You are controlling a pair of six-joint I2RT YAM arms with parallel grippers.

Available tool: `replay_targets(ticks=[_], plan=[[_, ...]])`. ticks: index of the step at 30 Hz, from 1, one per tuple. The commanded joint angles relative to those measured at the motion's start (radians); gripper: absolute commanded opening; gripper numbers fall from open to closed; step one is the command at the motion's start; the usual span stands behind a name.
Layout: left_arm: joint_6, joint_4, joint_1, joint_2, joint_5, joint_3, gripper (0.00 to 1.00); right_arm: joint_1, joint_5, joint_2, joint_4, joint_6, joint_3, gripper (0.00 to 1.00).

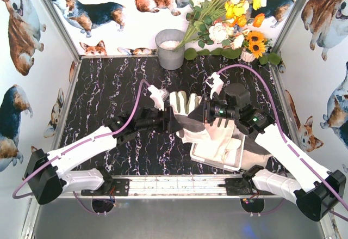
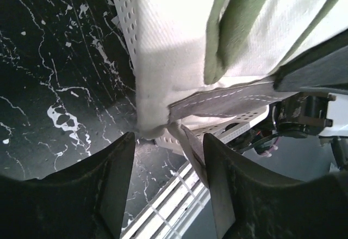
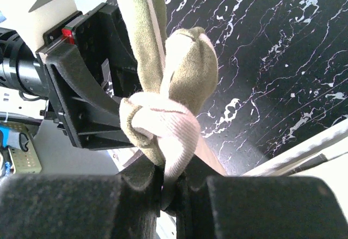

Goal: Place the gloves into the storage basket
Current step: Place the glove at the center of the board.

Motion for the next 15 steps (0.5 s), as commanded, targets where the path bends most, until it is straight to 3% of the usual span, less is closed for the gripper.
replay_targets(ticks=[1, 15], plan=[[0.049, -0.021, -0.003, -0.018, 0.018, 0.016, 0.44, 0.004, -0.003, -0.027, 0.014, -0.02, 0.061, 0.0], [0.056, -0.102, 0.021, -0.071, 0.017, -0.025, 0.07, 0.007, 0.0, 0.013, 0.103, 0.119, 0.019, 0.0]])
